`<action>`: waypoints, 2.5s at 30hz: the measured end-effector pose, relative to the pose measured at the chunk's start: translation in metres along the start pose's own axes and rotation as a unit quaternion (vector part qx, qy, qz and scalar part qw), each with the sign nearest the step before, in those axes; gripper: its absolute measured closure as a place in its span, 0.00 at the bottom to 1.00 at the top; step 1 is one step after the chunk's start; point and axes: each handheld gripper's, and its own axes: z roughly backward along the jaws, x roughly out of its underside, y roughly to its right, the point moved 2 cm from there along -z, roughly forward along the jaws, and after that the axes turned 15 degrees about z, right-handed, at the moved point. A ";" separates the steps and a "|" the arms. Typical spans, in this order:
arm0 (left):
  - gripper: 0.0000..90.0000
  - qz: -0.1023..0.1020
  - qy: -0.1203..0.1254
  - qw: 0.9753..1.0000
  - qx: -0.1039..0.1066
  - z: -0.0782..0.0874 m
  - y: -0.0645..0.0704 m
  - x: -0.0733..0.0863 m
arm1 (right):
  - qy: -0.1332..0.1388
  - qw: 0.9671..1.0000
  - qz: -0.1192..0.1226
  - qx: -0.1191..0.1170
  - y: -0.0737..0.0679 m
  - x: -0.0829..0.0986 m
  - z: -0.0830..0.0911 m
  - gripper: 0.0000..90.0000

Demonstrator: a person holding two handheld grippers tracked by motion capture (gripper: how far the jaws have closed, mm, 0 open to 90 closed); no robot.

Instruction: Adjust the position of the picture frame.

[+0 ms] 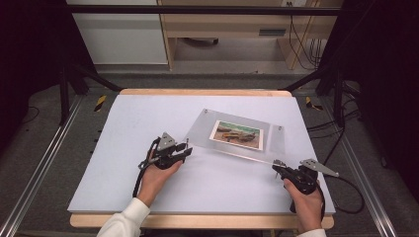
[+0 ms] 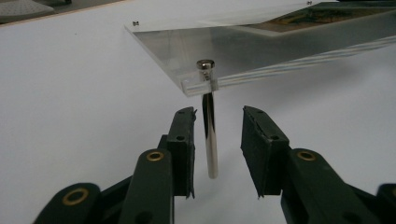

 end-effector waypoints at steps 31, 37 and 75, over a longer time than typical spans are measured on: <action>0.88 0.063 0.038 0.997 0.025 -0.016 -0.004 -0.012 | -0.009 0.998 0.040 0.039 -0.003 -0.003 -0.004 0.94; 0.93 0.049 0.047 0.997 0.019 -0.013 0.000 -0.017 | -0.001 0.998 0.049 0.043 -0.003 -0.007 -0.003 0.94; 0.92 0.090 0.136 0.986 -0.036 0.084 -0.039 -0.006 | 0.040 0.992 0.119 -0.003 -0.051 -0.067 -0.069 0.92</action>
